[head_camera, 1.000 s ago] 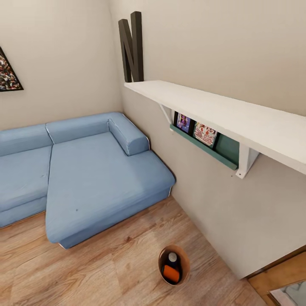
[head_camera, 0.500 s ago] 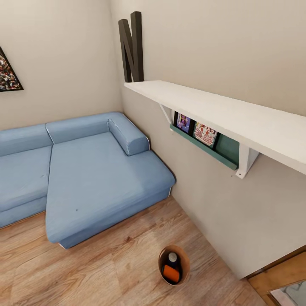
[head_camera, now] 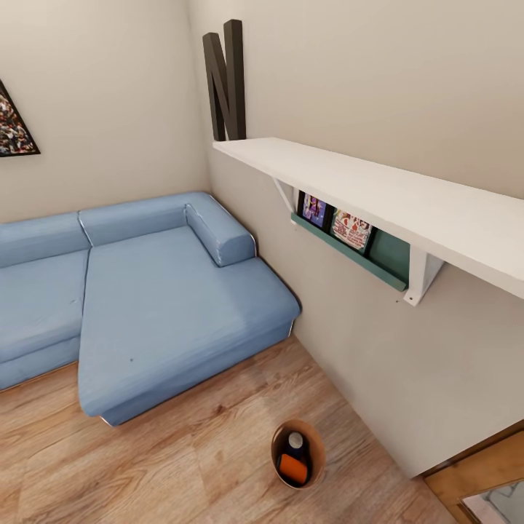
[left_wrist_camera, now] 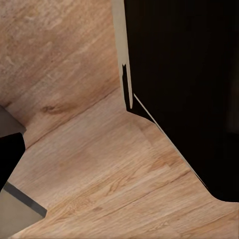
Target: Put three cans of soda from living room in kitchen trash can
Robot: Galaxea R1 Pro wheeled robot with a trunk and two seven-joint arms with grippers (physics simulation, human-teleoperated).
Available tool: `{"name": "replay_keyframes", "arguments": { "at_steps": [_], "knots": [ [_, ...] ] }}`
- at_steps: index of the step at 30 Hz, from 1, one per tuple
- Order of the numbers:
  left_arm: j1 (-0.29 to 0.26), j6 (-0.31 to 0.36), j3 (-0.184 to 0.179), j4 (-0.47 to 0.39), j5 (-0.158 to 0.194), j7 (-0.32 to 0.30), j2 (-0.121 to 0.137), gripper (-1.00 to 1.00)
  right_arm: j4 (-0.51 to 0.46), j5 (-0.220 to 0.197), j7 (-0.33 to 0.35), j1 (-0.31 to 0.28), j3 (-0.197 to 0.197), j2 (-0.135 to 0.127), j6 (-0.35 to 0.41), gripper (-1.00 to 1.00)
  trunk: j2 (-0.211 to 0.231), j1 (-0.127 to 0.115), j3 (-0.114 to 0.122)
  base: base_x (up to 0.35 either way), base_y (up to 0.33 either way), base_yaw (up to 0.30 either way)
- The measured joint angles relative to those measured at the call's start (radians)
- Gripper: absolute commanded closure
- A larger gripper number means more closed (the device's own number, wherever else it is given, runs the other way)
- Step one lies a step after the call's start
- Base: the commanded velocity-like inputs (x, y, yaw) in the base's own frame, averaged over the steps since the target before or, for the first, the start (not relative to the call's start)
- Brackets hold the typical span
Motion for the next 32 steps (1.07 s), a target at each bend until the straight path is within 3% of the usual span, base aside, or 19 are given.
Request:
{"name": "replay_keyframes", "arguments": {
  "at_steps": [32],
  "knots": [
    [0.0, 0.0, 0.0, 0.0, 0.0, 0.0, 0.0, -1.0, -0.001, 0.0, 0.0, 0.0, 0.0, 0.005, 0.0, -1.0, 0.0, 0.0, 0.0, 0.0, 0.0, 0.0]
  ]
}}
